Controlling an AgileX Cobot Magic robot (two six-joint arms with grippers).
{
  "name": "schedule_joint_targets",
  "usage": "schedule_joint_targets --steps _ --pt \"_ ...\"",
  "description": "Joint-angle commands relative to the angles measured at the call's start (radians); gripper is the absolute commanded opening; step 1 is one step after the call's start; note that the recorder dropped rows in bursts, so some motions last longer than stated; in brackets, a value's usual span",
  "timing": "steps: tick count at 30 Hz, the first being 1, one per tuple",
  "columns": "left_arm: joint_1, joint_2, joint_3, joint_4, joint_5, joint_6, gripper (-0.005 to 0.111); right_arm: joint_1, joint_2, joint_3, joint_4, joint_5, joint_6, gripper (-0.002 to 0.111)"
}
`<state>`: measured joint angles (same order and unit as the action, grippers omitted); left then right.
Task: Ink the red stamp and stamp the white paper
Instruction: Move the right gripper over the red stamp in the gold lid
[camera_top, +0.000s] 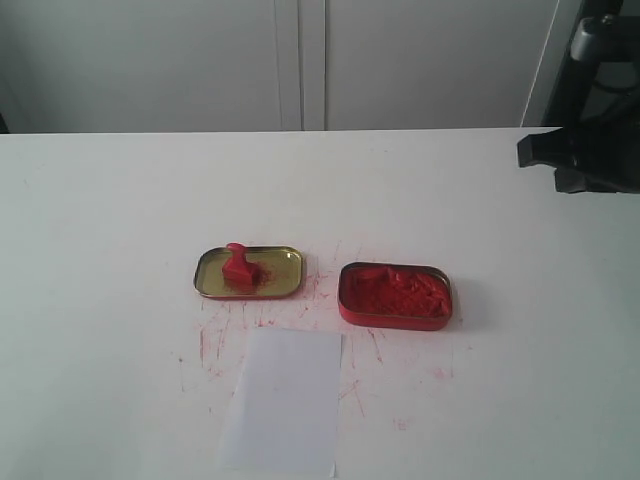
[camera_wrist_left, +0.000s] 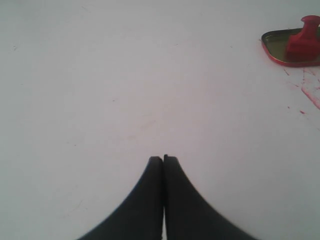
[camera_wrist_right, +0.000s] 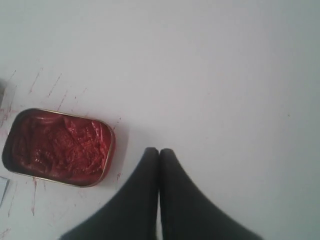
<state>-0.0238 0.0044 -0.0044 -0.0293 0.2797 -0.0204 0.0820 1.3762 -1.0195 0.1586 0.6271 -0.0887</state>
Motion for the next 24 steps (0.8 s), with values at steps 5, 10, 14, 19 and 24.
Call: schedule_joint_targets --steps 5,10,14,19,24 --pt "0.002 -0.004 0.004 0.0 -0.003 -0.002 0.0 0.045 0.177 -0.164 0.008 0.106 -0.045 0.0" --pt "0.002 -0.004 0.004 0.0 -0.003 -0.002 0.0 0.114 0.259 -0.264 0.008 0.149 -0.045 0.0" --pt "0.002 -0.004 0.004 0.0 -0.003 -0.002 0.0 0.169 0.323 -0.353 0.008 0.191 -0.045 0.0" --pt "0.002 -0.004 0.004 0.0 -0.003 -0.002 0.0 0.232 0.412 -0.469 0.006 0.258 -0.045 0.0" --pt "0.002 -0.004 0.004 0.0 -0.003 -0.002 0.0 0.285 0.492 -0.581 0.006 0.31 -0.045 0.0"
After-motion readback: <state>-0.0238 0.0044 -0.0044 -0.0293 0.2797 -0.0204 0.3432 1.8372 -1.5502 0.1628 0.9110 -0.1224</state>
